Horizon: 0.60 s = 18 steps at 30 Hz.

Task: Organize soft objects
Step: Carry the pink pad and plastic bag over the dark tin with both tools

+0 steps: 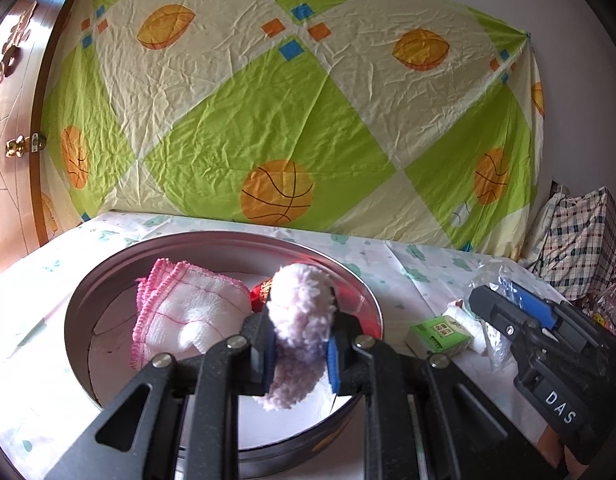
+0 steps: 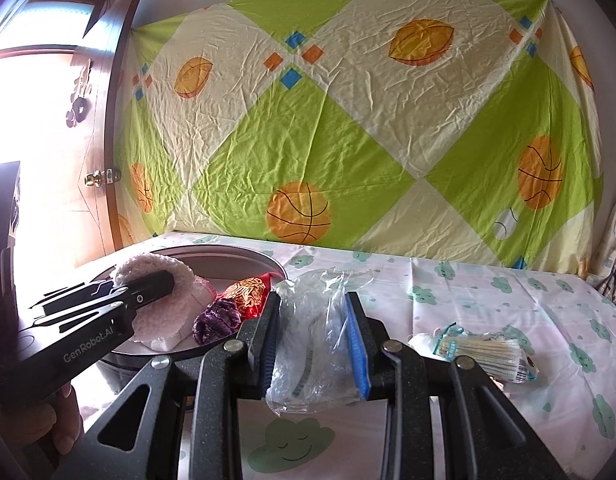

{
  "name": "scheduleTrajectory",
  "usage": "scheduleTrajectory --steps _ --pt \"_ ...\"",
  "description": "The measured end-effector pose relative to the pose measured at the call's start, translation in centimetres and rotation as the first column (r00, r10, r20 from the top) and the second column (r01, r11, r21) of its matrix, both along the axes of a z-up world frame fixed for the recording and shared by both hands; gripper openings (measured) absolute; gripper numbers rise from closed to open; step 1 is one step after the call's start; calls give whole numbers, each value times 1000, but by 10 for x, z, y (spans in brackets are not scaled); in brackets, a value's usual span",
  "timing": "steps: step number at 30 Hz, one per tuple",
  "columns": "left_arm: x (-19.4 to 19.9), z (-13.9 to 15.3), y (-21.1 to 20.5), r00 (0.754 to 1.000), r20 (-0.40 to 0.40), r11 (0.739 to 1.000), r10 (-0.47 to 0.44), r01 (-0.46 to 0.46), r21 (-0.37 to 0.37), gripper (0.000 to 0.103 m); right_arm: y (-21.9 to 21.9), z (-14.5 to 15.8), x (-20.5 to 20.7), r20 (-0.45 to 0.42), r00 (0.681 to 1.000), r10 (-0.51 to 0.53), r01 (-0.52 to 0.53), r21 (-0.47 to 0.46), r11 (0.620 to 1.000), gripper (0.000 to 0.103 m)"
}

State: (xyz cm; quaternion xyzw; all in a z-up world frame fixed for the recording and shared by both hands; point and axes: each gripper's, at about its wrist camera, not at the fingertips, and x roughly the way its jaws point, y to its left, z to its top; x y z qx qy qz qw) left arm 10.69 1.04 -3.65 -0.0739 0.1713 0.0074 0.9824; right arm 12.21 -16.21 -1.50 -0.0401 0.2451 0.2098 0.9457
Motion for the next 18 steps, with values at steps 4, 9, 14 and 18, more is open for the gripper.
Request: scheduleTrajectory --steps 4,9,14,18 --pt "-2 0 3 1000 3 1000 5 -5 0 18 6 0 -1 0 1000 11 -11 2 1000 33" --pt "-3 0 7 1000 6 1000 7 -7 -2 18 11 0 -3 -1 1000 26 -26 4 1000 33" --pt "-7 -1 13 1000 15 1000 12 -12 -12 18 17 0 -4 -1 999 39 -39 8 999 33" --pt "-10 -1 16 1000 21 1000 17 -17 -14 18 21 0 -5 -3 999 48 -48 11 999 33"
